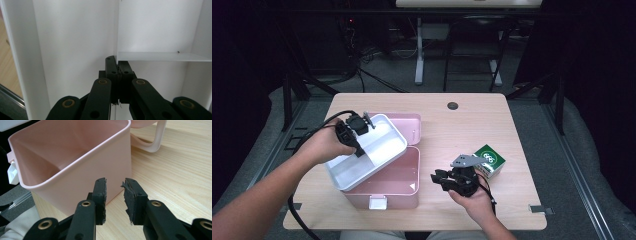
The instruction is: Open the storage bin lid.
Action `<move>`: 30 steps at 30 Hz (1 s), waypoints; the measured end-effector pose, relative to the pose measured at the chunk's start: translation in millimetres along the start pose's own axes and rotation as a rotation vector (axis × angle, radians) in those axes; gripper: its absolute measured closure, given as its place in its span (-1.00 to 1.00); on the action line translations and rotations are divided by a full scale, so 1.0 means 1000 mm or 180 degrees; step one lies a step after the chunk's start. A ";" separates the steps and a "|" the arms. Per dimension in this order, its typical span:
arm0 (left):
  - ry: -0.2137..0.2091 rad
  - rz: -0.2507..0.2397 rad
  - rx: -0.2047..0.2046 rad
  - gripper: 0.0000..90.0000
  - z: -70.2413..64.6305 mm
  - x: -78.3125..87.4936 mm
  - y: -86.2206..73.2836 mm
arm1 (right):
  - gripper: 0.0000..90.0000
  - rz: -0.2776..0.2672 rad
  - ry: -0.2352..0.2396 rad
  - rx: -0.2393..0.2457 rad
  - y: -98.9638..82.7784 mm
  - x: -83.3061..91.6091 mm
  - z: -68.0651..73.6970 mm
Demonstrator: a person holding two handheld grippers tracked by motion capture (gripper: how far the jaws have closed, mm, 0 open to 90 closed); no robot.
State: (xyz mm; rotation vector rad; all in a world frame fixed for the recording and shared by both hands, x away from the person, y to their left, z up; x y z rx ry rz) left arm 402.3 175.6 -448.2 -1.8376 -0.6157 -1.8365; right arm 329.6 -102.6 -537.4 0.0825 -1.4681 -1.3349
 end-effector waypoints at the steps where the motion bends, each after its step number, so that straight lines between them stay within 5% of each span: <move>1: -0.0008 0.0007 0.0076 0.99 0.003 0.000 -0.002 | 0.58 -0.0001 -0.0003 0.0000 0.000 0.000 0.000; 2: -0.0021 0.0004 0.0244 0.99 0.009 -0.002 -0.006 | 0.58 -0.0005 -0.0004 0.0000 0.000 0.001 0.000; 6: -0.0053 0.0000 0.0459 0.99 0.024 -0.003 -0.015 | 0.56 -0.0017 -0.0007 -0.0022 0.000 0.002 -0.001; 30: -0.0019 0.0159 0.1261 0.99 0.092 -0.020 -0.090 | 0.56 -0.0059 -0.0001 -0.0031 0.001 0.007 0.000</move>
Point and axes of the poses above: each handheld gripper's, and its own axes: x roughly backward along the jaws, y roughly out of its top, z roughly to its left, the point moved 6 cm from there along -x, roughly forward along the jaws, and after that the axes turned 9 degrees about z, right-handed, at the moved point
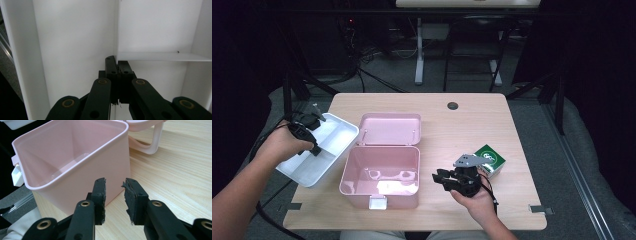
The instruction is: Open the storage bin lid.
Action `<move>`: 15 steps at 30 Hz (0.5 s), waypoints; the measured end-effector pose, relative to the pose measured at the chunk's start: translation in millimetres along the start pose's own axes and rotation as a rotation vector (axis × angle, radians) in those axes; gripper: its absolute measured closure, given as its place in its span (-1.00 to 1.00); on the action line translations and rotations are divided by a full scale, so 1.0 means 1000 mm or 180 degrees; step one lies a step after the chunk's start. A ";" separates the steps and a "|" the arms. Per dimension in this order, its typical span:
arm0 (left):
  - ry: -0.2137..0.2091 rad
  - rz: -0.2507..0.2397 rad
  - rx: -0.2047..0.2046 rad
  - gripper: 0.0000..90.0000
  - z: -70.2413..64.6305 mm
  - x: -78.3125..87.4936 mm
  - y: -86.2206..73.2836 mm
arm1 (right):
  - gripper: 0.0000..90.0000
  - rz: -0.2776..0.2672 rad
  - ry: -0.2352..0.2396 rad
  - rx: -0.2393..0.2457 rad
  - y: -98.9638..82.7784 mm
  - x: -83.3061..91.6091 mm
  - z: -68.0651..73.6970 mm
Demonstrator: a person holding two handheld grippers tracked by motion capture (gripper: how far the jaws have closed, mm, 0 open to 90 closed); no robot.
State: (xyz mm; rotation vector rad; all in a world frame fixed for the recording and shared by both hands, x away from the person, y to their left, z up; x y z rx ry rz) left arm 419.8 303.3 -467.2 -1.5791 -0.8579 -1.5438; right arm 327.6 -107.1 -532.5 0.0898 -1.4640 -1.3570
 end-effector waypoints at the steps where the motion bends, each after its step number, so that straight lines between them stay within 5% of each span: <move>1: 0.0000 0.0010 0.0025 0.99 0.003 -0.002 -0.001 | 0.56 0.0000 -0.0001 0.0001 0.000 0.000 0.000; 15: -0.0108 0.0048 0.0182 0.99 0.013 -0.026 -0.003 | 0.56 -0.0039 -0.0023 -0.0035 -0.002 0.007 -0.004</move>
Point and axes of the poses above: each handheld gripper's, and its own axes: x roughly backward along the jaws, y roughly out of its top, z roughly to its left, the point moved 6 cm from there along -x, roughly forward along the jaws, and after that the axes turned 9 degrees about z, right-handed, at the moved point
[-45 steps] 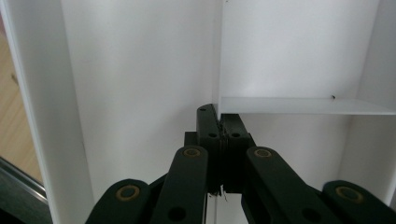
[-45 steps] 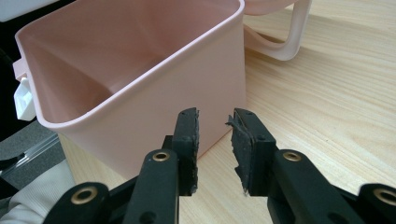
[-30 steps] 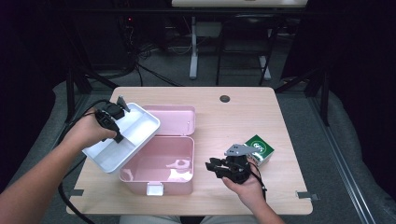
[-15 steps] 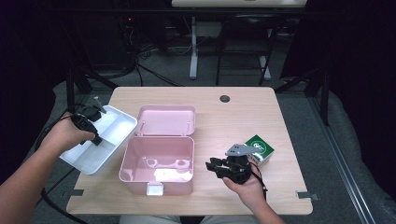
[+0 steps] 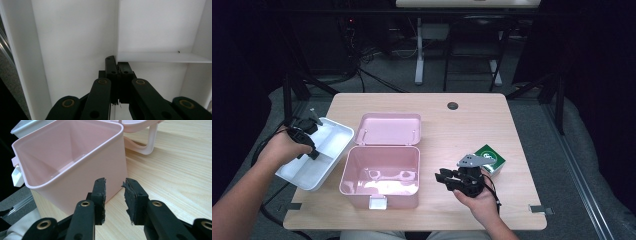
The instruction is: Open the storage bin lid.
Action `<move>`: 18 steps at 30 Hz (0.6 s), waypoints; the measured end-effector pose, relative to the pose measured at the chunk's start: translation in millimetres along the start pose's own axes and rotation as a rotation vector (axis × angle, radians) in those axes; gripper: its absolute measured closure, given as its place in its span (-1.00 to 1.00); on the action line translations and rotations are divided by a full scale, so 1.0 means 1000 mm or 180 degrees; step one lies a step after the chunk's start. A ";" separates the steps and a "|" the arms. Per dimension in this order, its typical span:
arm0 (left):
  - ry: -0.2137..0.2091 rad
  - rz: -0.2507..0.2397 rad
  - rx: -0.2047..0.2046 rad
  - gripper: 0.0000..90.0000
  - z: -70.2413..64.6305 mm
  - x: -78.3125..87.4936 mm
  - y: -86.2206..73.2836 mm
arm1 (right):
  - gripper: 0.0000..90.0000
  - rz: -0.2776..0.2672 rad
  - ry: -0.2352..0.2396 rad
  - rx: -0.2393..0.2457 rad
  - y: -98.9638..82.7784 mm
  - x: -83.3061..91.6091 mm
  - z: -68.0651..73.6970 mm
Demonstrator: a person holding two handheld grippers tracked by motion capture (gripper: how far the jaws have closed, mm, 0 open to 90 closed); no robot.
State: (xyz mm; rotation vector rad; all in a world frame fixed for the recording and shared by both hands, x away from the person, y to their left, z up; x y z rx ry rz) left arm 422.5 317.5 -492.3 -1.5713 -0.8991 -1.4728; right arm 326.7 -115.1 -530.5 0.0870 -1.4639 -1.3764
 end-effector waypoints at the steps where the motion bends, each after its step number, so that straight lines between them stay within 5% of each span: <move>1: -0.0005 0.0010 -0.0002 0.99 0.000 -0.001 -0.001 | 0.56 -0.0008 0.0003 -0.0013 0.000 0.000 0.000; 18: -0.0085 0.0024 0.0049 0.99 0.001 -0.022 -0.009 | 0.56 -0.0012 -0.0003 0.0004 0.002 0.001 0.001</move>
Point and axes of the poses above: each handheld gripper's, and its own axes: x roughly backward along the jaws, y roughly out of its top, z roughly to its left, the point moved 6 cm from there along -x, roughly forward along the jaws, and after that the axes turned 9 degrees about z, right-handed, at the moved point
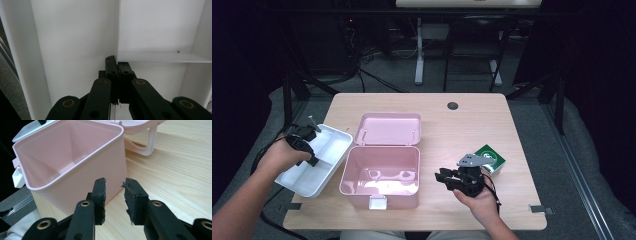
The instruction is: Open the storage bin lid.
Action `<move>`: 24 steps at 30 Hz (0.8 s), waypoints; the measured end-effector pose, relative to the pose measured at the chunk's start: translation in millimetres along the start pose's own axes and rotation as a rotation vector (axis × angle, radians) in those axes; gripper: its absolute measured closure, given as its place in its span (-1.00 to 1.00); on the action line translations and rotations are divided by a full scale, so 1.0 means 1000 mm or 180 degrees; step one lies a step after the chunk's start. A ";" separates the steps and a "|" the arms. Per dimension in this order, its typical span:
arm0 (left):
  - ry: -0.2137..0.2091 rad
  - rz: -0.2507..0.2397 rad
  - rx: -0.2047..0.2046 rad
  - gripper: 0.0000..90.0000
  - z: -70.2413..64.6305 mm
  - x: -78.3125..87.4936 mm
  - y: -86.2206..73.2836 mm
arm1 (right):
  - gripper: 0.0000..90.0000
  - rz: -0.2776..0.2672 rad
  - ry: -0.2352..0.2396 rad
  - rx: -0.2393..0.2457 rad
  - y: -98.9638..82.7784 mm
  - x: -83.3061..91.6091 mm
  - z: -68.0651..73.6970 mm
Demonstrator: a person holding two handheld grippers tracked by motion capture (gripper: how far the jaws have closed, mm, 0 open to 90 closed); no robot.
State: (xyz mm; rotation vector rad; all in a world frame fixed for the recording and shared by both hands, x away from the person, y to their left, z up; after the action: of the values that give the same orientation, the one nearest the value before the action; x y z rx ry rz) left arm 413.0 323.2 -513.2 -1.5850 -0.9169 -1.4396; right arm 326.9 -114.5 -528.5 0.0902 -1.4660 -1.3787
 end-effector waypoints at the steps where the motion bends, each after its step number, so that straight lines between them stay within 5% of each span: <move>1: -0.0015 0.0009 -0.0001 0.99 -0.001 -0.002 0.001 | 0.56 -0.0002 0.0000 0.0000 0.000 0.000 0.000; 15: -0.0108 0.0057 0.0042 0.99 -0.003 -0.039 0.012 | 0.53 0.0008 -0.0002 -0.0025 -0.004 0.003 -0.002; 24: -0.0185 -0.0026 -0.0048 0.99 -0.013 -0.040 0.011 | 0.52 0.0055 0.0078 0.0016 -0.002 -0.008 0.008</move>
State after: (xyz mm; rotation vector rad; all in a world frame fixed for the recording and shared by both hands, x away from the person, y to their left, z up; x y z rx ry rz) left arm 413.4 306.3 -552.9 -1.6434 -0.9492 -1.4155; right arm 323.5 -104.2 -532.6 0.0972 -1.4468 -1.3555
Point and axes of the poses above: each handheld gripper's, and its own axes: x roughly backward along the jaws, y roughly out of its top, z roughly to its left, the point moved 6 cm from there along -x, roughly forward along the jaws, and after that the axes turned 9 degrees about z, right-handed, at the moved point
